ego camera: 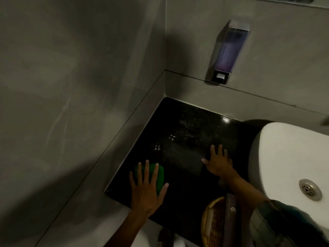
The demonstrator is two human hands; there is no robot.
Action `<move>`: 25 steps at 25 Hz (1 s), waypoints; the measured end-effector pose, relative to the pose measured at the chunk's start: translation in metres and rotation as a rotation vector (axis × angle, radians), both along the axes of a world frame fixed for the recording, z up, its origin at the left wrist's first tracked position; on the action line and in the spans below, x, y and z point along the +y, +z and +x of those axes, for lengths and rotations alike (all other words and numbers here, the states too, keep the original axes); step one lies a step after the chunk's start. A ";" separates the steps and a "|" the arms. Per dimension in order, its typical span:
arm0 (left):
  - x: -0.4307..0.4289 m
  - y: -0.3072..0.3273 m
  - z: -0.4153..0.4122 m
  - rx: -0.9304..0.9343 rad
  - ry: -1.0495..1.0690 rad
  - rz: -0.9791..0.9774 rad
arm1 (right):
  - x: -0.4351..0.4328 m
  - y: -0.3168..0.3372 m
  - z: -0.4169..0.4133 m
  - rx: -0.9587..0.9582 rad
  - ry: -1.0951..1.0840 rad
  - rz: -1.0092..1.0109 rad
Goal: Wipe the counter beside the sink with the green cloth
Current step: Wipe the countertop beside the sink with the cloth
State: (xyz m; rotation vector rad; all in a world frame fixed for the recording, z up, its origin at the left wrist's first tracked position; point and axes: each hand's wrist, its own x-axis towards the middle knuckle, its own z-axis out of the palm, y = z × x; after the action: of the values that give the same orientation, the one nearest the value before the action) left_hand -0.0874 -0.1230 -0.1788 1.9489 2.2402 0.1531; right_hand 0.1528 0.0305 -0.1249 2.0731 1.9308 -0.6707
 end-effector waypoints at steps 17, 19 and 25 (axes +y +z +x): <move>0.113 -0.007 0.029 0.048 -0.312 0.020 | 0.021 -0.014 0.013 0.022 0.050 -0.198; 0.100 -0.006 -0.002 0.030 -0.192 0.027 | 0.023 -0.015 0.014 0.057 0.044 -0.217; 0.209 0.008 0.011 0.001 -0.099 0.030 | 0.031 -0.021 0.018 0.168 0.010 -0.266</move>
State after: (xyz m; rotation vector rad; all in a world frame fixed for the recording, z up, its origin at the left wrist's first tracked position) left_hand -0.0760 0.0861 -0.1708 2.0709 2.1482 0.1737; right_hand 0.1709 0.0612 -0.1461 1.8959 1.8161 -1.0673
